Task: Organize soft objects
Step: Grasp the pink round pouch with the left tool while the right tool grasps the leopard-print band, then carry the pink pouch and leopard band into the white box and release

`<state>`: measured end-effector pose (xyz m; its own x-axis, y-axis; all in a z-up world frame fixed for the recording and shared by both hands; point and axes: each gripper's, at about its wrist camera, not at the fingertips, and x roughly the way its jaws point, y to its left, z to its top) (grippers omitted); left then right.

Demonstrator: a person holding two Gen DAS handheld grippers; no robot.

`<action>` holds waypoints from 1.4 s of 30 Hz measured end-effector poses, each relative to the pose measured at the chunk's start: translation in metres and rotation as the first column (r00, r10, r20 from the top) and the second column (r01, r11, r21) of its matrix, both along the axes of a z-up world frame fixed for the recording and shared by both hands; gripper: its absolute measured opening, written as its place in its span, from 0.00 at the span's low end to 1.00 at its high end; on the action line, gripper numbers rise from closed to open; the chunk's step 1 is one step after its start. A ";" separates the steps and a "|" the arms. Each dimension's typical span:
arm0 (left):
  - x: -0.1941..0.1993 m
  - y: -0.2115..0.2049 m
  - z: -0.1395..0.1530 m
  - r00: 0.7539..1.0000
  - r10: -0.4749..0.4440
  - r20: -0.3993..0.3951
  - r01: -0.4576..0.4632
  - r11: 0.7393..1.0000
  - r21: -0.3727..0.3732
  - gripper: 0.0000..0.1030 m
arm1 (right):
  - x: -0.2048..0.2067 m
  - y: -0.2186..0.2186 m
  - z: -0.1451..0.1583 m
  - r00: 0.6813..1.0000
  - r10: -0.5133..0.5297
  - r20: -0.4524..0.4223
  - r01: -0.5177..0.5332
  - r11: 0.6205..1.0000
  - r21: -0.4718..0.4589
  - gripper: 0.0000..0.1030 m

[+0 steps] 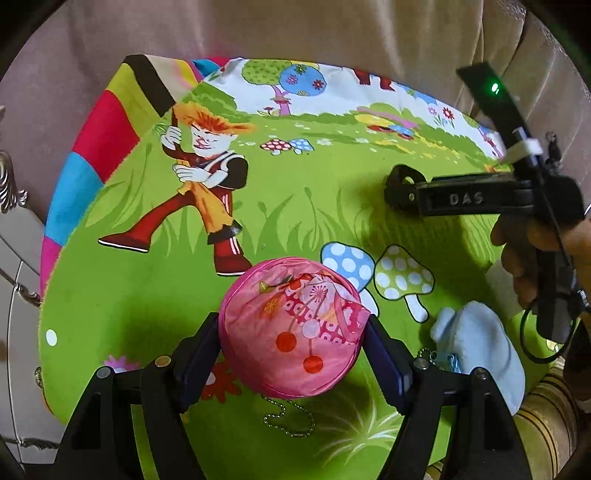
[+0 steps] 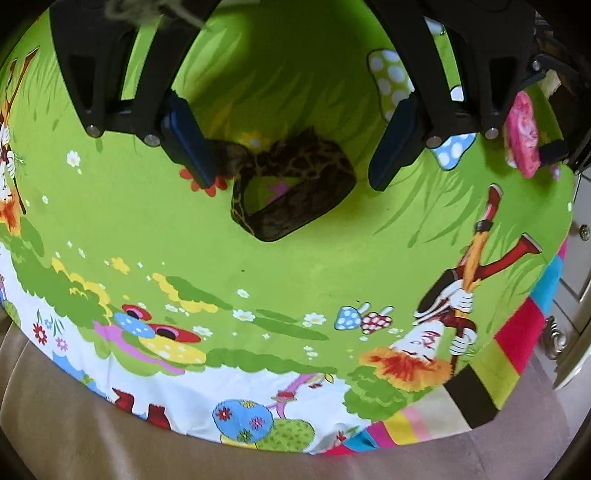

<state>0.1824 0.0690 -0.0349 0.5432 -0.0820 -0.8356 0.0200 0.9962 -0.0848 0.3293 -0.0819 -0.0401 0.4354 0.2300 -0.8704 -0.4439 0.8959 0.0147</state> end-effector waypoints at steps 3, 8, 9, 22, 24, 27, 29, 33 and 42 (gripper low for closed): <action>-0.001 0.004 0.002 1.000 0.016 0.015 -0.016 1.000 -0.015 0.74 | 0.003 0.003 -0.007 1.000 -0.002 -0.006 0.002 1.000 -0.023 0.64; 0.000 0.007 0.003 0.999 0.029 0.019 -0.029 0.999 -0.022 0.74 | -0.005 0.003 -0.006 1.000 0.006 0.028 -0.005 1.000 -0.027 0.31; 0.000 0.007 0.003 0.999 0.031 0.023 -0.030 0.999 -0.020 0.74 | -0.007 0.003 -0.006 0.999 0.006 0.033 -0.005 1.000 -0.031 0.26; -0.013 -0.001 0.026 0.995 0.054 0.089 -0.054 0.999 -0.003 0.74 | -0.050 -0.008 0.024 0.995 -0.011 0.103 0.013 1.000 -0.013 0.13; -0.017 -0.007 0.032 0.994 0.049 0.102 -0.050 0.999 0.007 0.74 | -0.062 -0.011 0.033 0.993 -0.016 0.119 0.017 1.000 -0.003 0.13; -0.023 -0.012 0.039 0.992 0.054 0.112 -0.054 0.999 -0.004 0.73 | -0.079 -0.018 0.045 0.990 -0.033 0.136 0.030 0.999 0.023 0.13; -0.028 -0.017 0.045 0.991 0.057 0.120 -0.055 0.998 -0.013 0.73 | -0.091 -0.022 0.053 0.988 -0.043 0.147 0.037 0.999 0.039 0.13; -0.038 -0.029 0.055 0.989 0.052 0.139 -0.050 0.999 -0.022 0.74 | -0.113 -0.032 0.065 0.984 -0.058 0.168 0.049 0.997 0.055 0.13; -0.060 -0.070 0.069 0.988 0.011 0.155 0.000 0.997 -0.075 0.73 | -0.170 -0.077 0.081 0.975 -0.130 0.180 0.115 0.989 0.094 0.13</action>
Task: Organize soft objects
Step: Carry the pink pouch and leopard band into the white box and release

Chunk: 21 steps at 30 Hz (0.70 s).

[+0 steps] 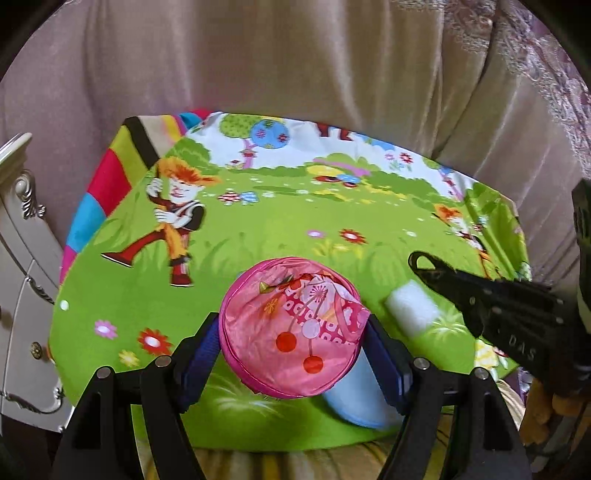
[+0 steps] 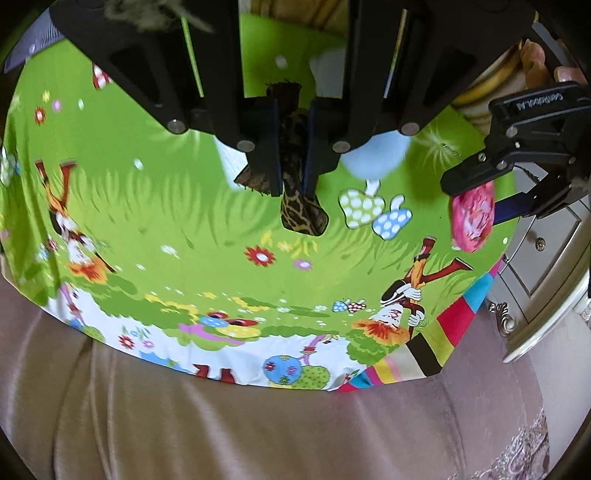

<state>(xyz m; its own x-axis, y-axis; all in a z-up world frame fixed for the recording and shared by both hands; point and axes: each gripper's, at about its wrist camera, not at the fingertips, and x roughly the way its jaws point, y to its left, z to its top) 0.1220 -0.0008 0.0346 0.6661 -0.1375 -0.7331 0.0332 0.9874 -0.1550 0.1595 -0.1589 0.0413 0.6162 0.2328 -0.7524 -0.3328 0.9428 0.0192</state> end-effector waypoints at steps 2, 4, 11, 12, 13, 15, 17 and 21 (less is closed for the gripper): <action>-0.006 -0.012 0.003 1.000 -0.019 0.004 0.019 1.000 -0.008 0.73 | -0.011 -0.010 0.002 1.000 -0.013 0.000 0.013 1.000 0.004 0.13; -0.011 -0.024 0.006 0.999 -0.039 0.006 0.039 0.999 -0.017 0.73 | -0.026 -0.025 0.003 0.999 -0.032 0.000 0.032 0.999 0.007 0.13; -0.030 -0.071 0.014 0.991 -0.130 0.012 0.130 0.991 -0.019 0.73 | -0.072 -0.076 0.009 0.994 -0.113 0.006 0.112 0.993 0.026 0.13; -0.033 -0.077 0.015 0.990 -0.143 0.012 0.144 0.989 -0.019 0.73 | -0.078 -0.083 0.011 0.992 -0.123 0.009 0.123 0.992 0.030 0.13; -0.036 -0.087 0.016 0.987 -0.161 0.012 0.161 0.987 -0.018 0.73 | -0.083 -0.088 0.012 0.991 -0.130 0.012 0.129 0.991 0.032 0.13; -0.041 -0.105 0.019 0.980 -0.196 0.013 0.197 0.980 -0.015 0.73 | -0.096 -0.105 0.016 0.987 -0.157 0.022 0.156 0.987 0.037 0.13; -0.048 -0.121 0.022 0.973 -0.229 0.016 0.229 0.973 -0.011 0.73 | -0.105 -0.119 0.019 0.983 -0.181 0.031 0.180 0.983 0.042 0.13; -0.059 -0.160 0.026 0.952 -0.306 0.015 0.306 0.952 -0.010 0.73 | -0.129 -0.159 0.026 0.966 -0.253 0.045 0.251 0.967 0.048 0.13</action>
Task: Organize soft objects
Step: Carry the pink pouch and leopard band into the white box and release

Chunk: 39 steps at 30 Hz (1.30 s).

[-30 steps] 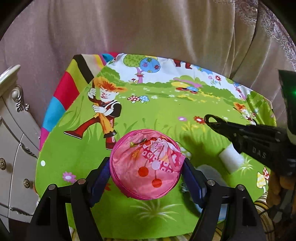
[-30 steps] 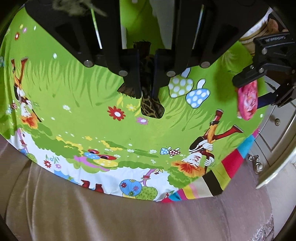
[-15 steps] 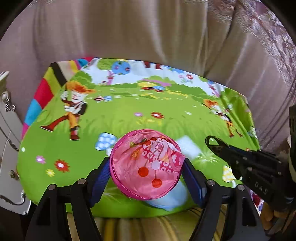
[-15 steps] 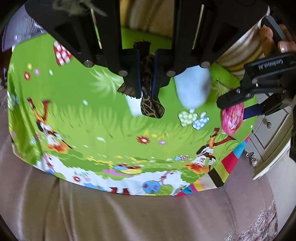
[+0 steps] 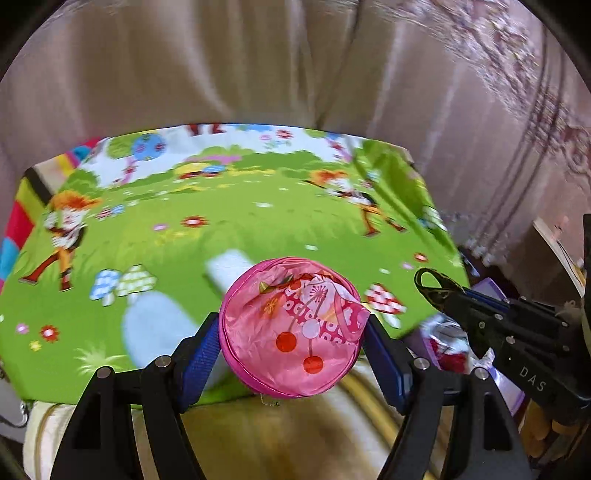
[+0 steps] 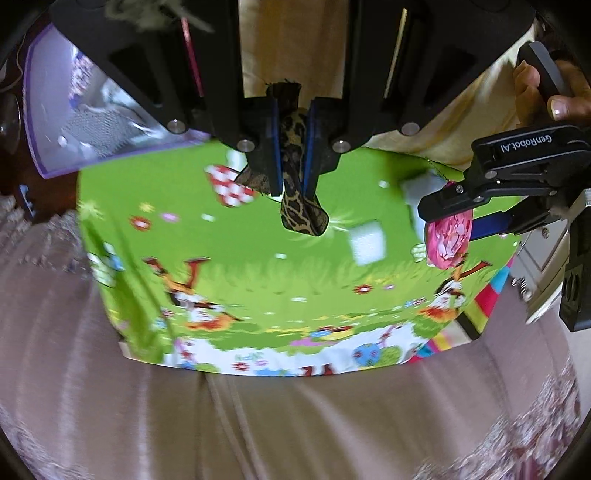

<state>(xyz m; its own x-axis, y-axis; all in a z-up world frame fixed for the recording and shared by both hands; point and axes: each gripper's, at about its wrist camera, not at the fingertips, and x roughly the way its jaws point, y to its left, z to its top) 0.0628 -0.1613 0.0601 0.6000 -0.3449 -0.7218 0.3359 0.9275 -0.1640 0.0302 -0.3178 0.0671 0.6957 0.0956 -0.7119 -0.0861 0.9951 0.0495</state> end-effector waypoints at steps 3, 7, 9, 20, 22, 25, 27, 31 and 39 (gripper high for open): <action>-0.009 -0.034 0.000 0.997 -0.072 -0.004 0.072 0.997 0.007 0.73 | -0.018 -0.033 0.001 0.998 -0.068 0.003 0.068 0.998 -0.001 0.13; -0.021 -0.080 0.002 0.986 -0.169 -0.008 0.170 0.985 0.017 0.74 | -0.040 -0.075 0.000 0.988 -0.154 -0.001 0.154 0.988 -0.001 0.13; -0.028 -0.106 0.002 0.974 -0.226 -0.008 0.226 0.974 0.028 0.74 | -0.053 -0.098 -0.004 0.978 -0.207 -0.006 0.207 0.978 -0.003 0.13; -0.059 -0.205 -0.004 0.898 -0.438 -0.045 0.439 0.898 0.026 0.74 | -0.107 -0.192 -0.013 0.903 -0.428 -0.014 0.428 0.904 -0.018 0.13; -0.063 -0.218 -0.005 0.883 -0.466 -0.052 0.468 0.884 0.017 0.74 | -0.113 -0.202 -0.013 0.891 -0.453 -0.011 0.453 0.891 -0.021 0.13; -0.071 -0.238 -0.007 0.848 -0.526 -0.061 0.526 0.850 -0.012 0.75 | -0.122 -0.216 -0.013 0.868 -0.497 -0.007 0.496 0.868 -0.032 0.13; -0.073 -0.248 -0.009 0.828 -0.556 -0.070 0.555 0.831 -0.037 0.76 | -0.124 -0.222 -0.013 0.855 -0.519 -0.006 0.518 0.854 -0.040 0.15; -0.070 -0.258 -0.013 0.827 -0.555 -0.091 0.553 0.832 -0.048 0.77 | -0.125 -0.227 -0.013 0.846 -0.533 -0.005 0.532 0.846 -0.031 0.42; -0.055 -0.242 -0.011 0.858 -0.505 -0.095 0.501 0.863 -0.057 0.78 | -0.123 -0.223 -0.011 0.856 -0.517 0.001 0.516 0.856 -0.017 0.56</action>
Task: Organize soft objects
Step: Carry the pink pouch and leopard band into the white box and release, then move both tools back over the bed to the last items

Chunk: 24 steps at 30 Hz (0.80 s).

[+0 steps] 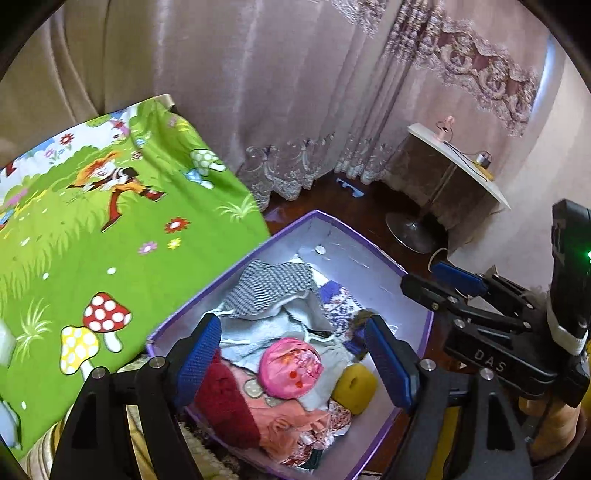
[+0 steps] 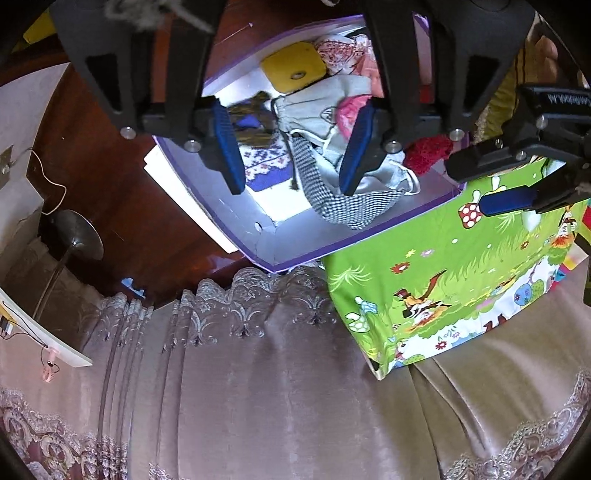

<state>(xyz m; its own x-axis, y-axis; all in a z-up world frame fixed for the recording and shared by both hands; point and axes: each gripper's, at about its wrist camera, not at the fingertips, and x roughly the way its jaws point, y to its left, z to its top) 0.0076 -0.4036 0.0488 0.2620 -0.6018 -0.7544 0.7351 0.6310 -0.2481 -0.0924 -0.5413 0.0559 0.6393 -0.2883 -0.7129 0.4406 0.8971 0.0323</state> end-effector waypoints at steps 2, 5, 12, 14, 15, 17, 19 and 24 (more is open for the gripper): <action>0.004 0.007 0.001 1.000 0.025 0.005 -0.025 1.000 0.003 0.78 | 0.002 0.005 0.001 1.000 0.014 0.001 -0.014 1.000 0.001 0.58; 0.011 0.020 0.002 0.998 0.065 0.017 -0.065 0.998 0.011 0.78 | 0.008 0.014 0.002 0.999 0.036 0.003 -0.036 0.999 0.002 0.59; 0.030 0.061 0.004 0.986 0.166 0.028 -0.167 0.986 0.018 0.78 | 0.024 0.042 0.004 0.994 0.110 -0.006 -0.110 0.994 0.001 0.61; 0.032 0.069 0.005 0.981 0.189 0.037 -0.190 0.982 0.024 0.78 | 0.029 0.051 0.004 0.992 0.128 -0.008 -0.128 0.992 0.001 0.61; 0.033 0.074 0.005 0.979 0.199 0.042 -0.200 0.979 0.029 0.78 | 0.032 0.056 0.005 0.990 0.140 -0.011 -0.140 0.990 -0.001 0.61; 0.036 0.083 0.005 0.974 0.221 0.048 -0.223 0.974 0.033 0.78 | 0.037 0.063 0.005 0.987 0.160 -0.014 -0.160 0.987 -0.002 0.61; 0.039 0.093 0.005 0.968 0.245 0.054 -0.247 0.968 0.036 0.78 | 0.041 0.071 0.007 0.985 0.173 -0.016 -0.173 0.985 -0.004 0.61; 0.048 0.116 0.006 0.954 0.294 0.060 -0.297 0.954 0.037 0.78 | 0.056 0.091 0.009 0.976 0.218 -0.027 -0.218 0.976 -0.014 0.62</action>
